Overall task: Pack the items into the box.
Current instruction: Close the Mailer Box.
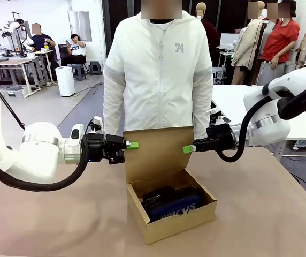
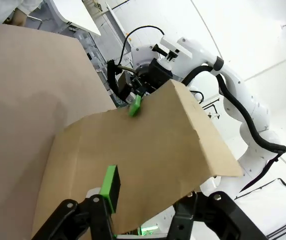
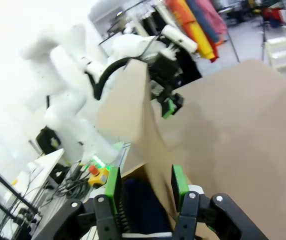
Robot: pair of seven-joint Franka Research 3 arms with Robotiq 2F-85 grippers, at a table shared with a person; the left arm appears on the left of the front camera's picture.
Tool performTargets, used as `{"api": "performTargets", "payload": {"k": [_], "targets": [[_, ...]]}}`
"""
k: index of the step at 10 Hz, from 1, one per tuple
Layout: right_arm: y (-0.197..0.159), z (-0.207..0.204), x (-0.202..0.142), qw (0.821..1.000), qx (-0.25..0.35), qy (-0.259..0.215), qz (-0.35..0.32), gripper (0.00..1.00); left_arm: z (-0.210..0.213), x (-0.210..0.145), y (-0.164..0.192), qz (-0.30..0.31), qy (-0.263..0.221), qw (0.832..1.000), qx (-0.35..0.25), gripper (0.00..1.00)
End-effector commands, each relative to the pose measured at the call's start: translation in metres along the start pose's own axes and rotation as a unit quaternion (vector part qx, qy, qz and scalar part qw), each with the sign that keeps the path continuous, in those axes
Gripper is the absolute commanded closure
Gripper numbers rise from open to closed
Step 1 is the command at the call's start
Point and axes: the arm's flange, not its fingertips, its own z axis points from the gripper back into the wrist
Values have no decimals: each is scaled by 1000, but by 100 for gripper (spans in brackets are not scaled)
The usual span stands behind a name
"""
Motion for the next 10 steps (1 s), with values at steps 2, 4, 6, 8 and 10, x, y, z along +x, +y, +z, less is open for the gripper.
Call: {"api": "performTargets", "payload": {"k": [2,4,6,8,10], "targets": [[21,6,-13,998,15,26,48,45,-6,-36,-16,-69,21,997,-9,46],[27,3,-25,996,19,53,67,45,-10,-61,-24,-114,43,992,-16,46],[31,5,-38,993,30,50,106,45,-11,-80,-23,-150,48,987,-13,46],[33,5,-55,991,41,42,119,45,-14,-94,-24,-189,38,981,0,46],[32,4,-72,991,43,46,120,0,-16,-104,-20,-187,55,981,2,0]]}}
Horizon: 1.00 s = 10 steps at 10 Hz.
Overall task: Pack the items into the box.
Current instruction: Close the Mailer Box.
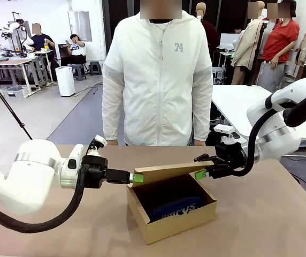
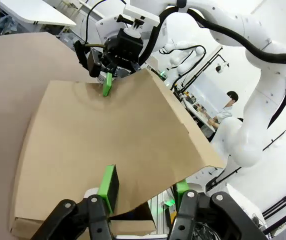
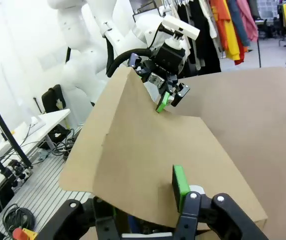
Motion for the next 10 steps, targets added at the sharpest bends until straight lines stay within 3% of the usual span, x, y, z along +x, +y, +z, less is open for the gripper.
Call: {"api": "performTargets", "payload": {"k": [1,4,7,9,10], "targets": [[9,4,-11,1000,0,10,16,0,-5,-10,-4,-6,-2,1000,6,0],[20,30,-23,1000,-25,15,10,0,14,-20,-18,-32,17,999,12,0],[39,69,-39,997,-75,5,-3,0,70,-37,-50,-58,4,997,45,0],[41,71,-31,993,-97,-52,30,0,87,-29,-63,-78,-144,986,38,0],[31,58,-19,990,-121,-67,37,0,77,-21,-57,-99,-181,977,56,0]]}}
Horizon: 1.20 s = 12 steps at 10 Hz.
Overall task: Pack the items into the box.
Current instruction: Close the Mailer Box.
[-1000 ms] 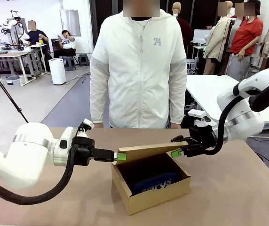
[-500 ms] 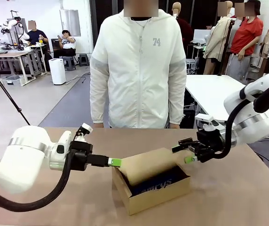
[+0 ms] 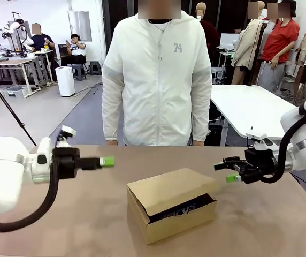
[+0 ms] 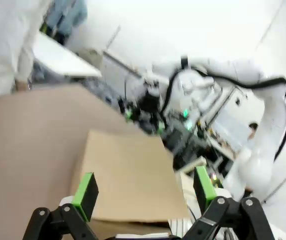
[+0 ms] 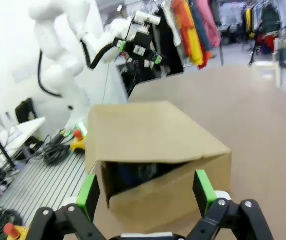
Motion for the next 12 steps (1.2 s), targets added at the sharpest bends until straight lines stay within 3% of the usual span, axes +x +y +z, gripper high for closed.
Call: {"api": "performTargets", "payload": {"k": [1,3,4,7,10,12], "targets": [[-1,-35,24,998,-37,-35,43,0,-1,-36,-41,-53,-65,996,15,0],[-12,-58,49,995,-47,-48,69,0,-34,-42,-35,-73,-9,997,28,0],[-21,-71,54,997,-32,-32,64,0,-46,-47,-30,-81,20,996,42,0],[-51,-115,48,996,-12,72,48,0,-90,-80,-23,-125,118,984,53,0],[-47,-116,31,982,57,170,53,0,-116,-102,-14,-155,172,971,54,0],[-41,-108,17,980,66,177,54,0,-121,-108,-10,-186,187,962,67,0]]}}
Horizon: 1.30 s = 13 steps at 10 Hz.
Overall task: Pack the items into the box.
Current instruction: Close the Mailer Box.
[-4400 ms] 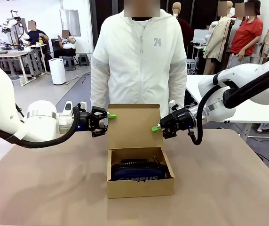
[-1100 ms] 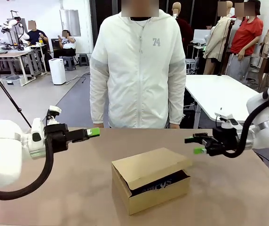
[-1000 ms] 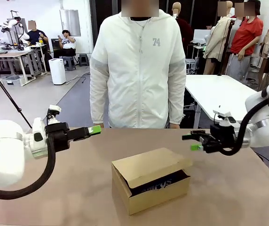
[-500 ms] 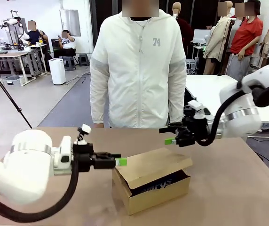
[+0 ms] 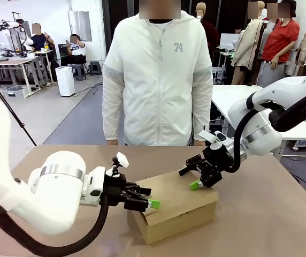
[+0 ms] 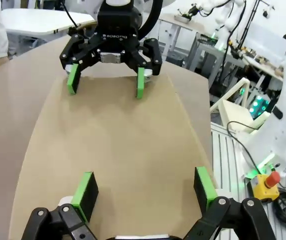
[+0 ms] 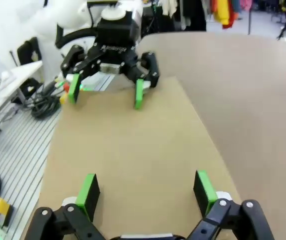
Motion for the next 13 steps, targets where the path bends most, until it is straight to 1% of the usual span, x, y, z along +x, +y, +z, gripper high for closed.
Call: {"api": "performTargets", "payload": {"k": [1,3,5,6,8,9,10,11,12,13], "targets": [[5,3,-6,1000,4,13,2,0,-8,-9,5,-32,27,999,13,0],[9,-10,-16,999,-16,37,0,0,-9,-7,5,-46,63,997,13,0],[5,-15,-26,999,-11,35,-11,0,-8,-5,4,-63,96,993,9,0],[4,-14,-26,1000,-7,29,-7,0,-7,-3,4,-69,93,993,9,0],[6,-8,-18,1000,-2,22,7,0,0,0,6,-73,61,995,14,0],[11,-4,-9,1000,1,11,10,0,8,9,7,-69,29,997,23,0],[18,1,6,1000,-3,-13,-13,0,21,21,7,-52,-10,998,31,0],[25,8,27,998,9,-40,-51,0,42,41,6,-38,-58,996,63,0],[33,15,45,993,12,-57,-100,0,63,58,3,-8,-86,995,50,0],[43,24,60,988,7,-63,-138,0,84,74,-1,18,-97,995,29,0]]}}
